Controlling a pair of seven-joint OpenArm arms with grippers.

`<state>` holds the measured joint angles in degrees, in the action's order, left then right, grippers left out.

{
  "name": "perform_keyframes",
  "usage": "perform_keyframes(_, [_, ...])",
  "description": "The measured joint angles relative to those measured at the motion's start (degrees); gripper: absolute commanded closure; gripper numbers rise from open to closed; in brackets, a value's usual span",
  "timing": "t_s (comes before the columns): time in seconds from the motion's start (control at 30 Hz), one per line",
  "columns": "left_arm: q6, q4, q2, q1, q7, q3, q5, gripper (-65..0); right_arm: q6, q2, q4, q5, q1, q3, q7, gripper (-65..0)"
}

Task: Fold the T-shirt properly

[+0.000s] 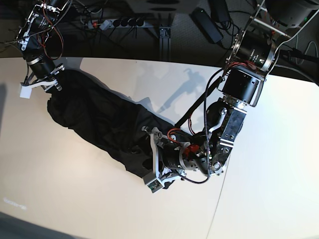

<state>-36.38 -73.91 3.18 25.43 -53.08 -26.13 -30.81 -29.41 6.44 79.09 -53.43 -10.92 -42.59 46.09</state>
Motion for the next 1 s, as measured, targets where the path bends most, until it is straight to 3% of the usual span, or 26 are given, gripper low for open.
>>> perform_keyframes(0.1, [-0.02,0.0,0.76,-0.02,-0.17,1.64,-2.93,-41.8,0.02,4.87,-0.74,1.42,0.11,-0.48,1.18,0.0])
perform_keyframes(0.4, [0.02,-0.02,5.53,-1.92,-2.23,10.1,-7.74,-41.8,0.0,26.29,-0.98,2.86,-0.24,-1.16,1.55,0.0])
perform_keyframes(0.57, [0.04,-0.02,6.12,-6.03,-2.27,10.64,-7.82,-41.8,0.0,34.69,-0.94,1.18,2.56,-1.01,2.43,0.0])
perform_keyframes(0.67, [0.04,-0.02,5.88,-9.38,-2.21,10.54,-7.93,-41.8,0.0,36.98,0.11,-0.79,4.59,-0.92,3.39,0.0])
perform_keyframes(0.8, [0.11,-0.04,5.86,-14.01,-0.96,10.58,-8.52,-41.8,0.0,37.51,6.91,-1.09,4.87,1.01,3.96,0.0])
perform_keyframes(1.0, [0.04,-0.72,3.3,-19.02,1.33,10.99,-10.99,-41.8,0.0,37.68,17.94,1.14,4.87,10.01,3.85,0.0])
